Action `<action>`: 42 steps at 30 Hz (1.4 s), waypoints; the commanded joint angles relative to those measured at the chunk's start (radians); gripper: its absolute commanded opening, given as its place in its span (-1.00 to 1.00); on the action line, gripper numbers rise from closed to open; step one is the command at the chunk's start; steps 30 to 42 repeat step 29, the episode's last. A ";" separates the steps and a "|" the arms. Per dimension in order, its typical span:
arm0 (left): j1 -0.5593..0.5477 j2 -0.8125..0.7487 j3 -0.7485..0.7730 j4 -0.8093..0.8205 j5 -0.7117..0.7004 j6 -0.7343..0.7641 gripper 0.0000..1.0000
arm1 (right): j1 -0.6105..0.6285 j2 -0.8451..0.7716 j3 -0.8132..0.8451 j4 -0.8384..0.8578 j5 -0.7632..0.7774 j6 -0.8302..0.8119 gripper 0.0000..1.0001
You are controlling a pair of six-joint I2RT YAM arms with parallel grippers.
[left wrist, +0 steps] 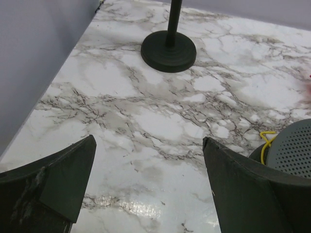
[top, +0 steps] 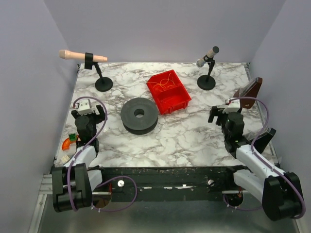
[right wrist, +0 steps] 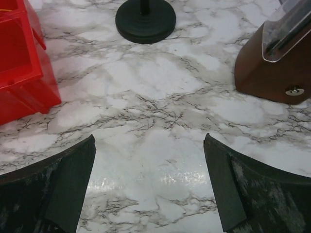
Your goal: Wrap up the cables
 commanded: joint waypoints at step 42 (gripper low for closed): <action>0.005 0.071 -0.087 0.308 -0.131 -0.185 0.90 | -0.047 0.028 -0.166 0.404 0.060 0.056 1.00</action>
